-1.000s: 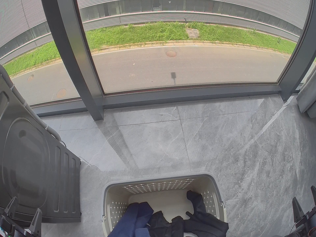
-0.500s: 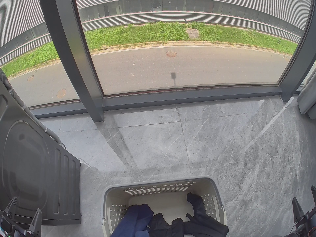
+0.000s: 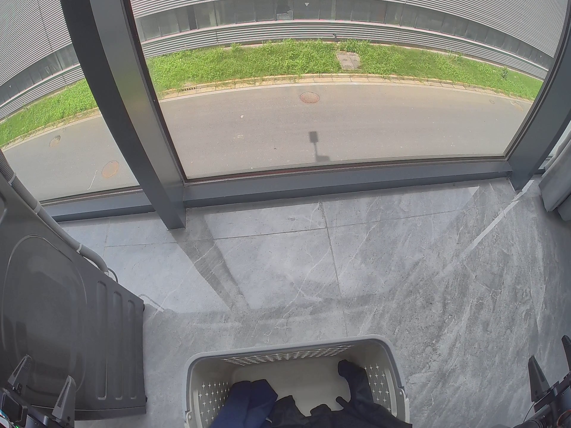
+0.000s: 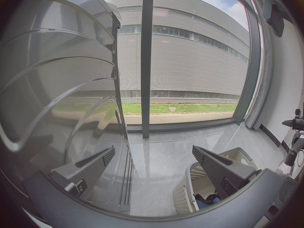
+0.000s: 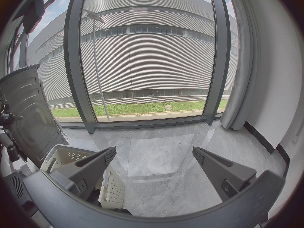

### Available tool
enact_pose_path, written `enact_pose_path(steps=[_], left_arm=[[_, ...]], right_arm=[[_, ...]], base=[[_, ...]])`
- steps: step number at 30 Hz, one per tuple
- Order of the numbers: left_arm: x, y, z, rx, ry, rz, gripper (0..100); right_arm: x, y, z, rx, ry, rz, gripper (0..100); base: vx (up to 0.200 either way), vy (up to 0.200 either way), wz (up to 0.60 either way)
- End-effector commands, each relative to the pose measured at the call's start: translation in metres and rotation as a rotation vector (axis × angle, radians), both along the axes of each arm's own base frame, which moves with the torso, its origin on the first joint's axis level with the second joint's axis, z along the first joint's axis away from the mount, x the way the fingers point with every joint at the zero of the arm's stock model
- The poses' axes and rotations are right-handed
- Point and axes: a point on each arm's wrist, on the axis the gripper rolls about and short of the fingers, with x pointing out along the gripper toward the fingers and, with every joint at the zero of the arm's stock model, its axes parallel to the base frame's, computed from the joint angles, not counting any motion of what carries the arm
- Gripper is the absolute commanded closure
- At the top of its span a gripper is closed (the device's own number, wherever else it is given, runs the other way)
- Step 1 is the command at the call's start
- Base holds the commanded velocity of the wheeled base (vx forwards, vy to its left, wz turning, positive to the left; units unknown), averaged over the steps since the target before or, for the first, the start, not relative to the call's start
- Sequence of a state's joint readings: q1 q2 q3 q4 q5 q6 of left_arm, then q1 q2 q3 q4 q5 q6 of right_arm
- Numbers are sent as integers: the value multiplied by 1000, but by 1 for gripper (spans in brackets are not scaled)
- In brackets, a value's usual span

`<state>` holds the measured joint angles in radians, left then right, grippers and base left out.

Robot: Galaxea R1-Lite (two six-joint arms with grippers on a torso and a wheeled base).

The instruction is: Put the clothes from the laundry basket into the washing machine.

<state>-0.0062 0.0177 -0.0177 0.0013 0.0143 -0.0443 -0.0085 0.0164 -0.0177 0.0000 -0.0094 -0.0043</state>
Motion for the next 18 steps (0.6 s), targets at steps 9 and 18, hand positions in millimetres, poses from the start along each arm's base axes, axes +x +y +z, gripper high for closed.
enact_pose_path(steps=[9, 18], left_arm=[[0, 0, -5, 0, 3, 1, 0], [0, 0, -5, 0, 3, 0, 0]], right_arm=[[1, 0, -5, 0, 7, -1, 0], [1, 0, -5, 0, 7, -1, 0]], base=[[0, 0, 0], [0, 0, 0]])
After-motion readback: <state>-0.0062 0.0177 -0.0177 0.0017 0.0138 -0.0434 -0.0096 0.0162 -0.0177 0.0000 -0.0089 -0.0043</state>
